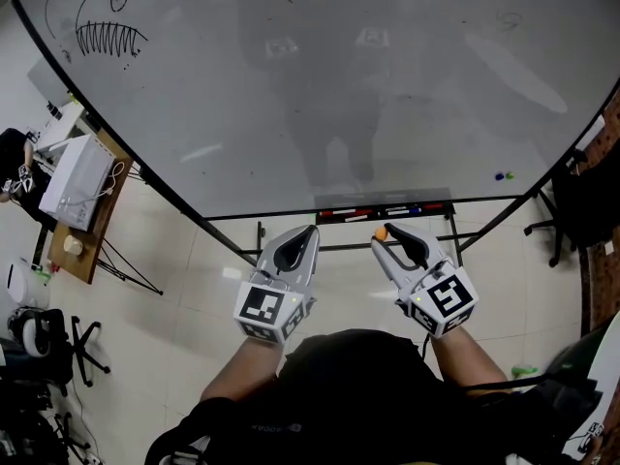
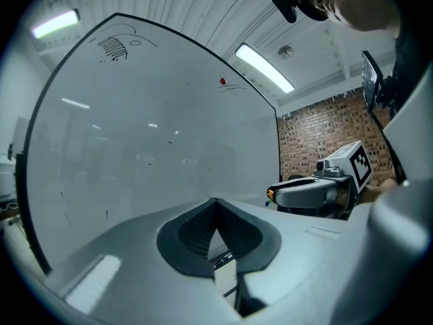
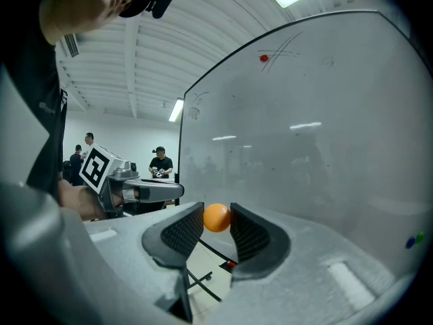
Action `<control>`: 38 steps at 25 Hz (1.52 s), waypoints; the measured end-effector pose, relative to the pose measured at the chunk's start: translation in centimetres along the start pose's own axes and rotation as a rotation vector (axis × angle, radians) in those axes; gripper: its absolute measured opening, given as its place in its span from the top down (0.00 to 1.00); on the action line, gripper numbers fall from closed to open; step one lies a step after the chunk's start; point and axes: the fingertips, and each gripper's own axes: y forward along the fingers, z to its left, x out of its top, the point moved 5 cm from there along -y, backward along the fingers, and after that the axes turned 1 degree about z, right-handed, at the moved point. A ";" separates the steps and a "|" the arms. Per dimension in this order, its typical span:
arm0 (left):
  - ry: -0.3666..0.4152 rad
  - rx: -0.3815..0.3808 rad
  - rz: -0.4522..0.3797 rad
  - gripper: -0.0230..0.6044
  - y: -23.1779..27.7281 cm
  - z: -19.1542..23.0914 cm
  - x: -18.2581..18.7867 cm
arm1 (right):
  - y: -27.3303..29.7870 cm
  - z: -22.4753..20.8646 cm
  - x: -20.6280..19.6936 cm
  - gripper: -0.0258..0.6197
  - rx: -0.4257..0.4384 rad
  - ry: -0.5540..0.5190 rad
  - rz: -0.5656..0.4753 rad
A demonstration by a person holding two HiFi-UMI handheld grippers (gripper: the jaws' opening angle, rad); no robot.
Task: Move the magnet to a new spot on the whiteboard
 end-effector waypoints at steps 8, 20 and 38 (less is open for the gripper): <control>-0.002 -0.005 -0.022 0.94 -0.3 0.0 0.5 | 0.1 0.2 0.0 0.79 -0.002 -0.002 0.004; -0.003 -0.060 0.006 0.94 -1.0 0.8 0.1 | 0.7 2.0 0.1 0.79 -0.051 0.003 0.011; 0.008 -0.248 0.054 0.94 1.1 -9.1 -3.2 | -10.6 1.3 -3.1 0.79 -0.248 0.058 -0.006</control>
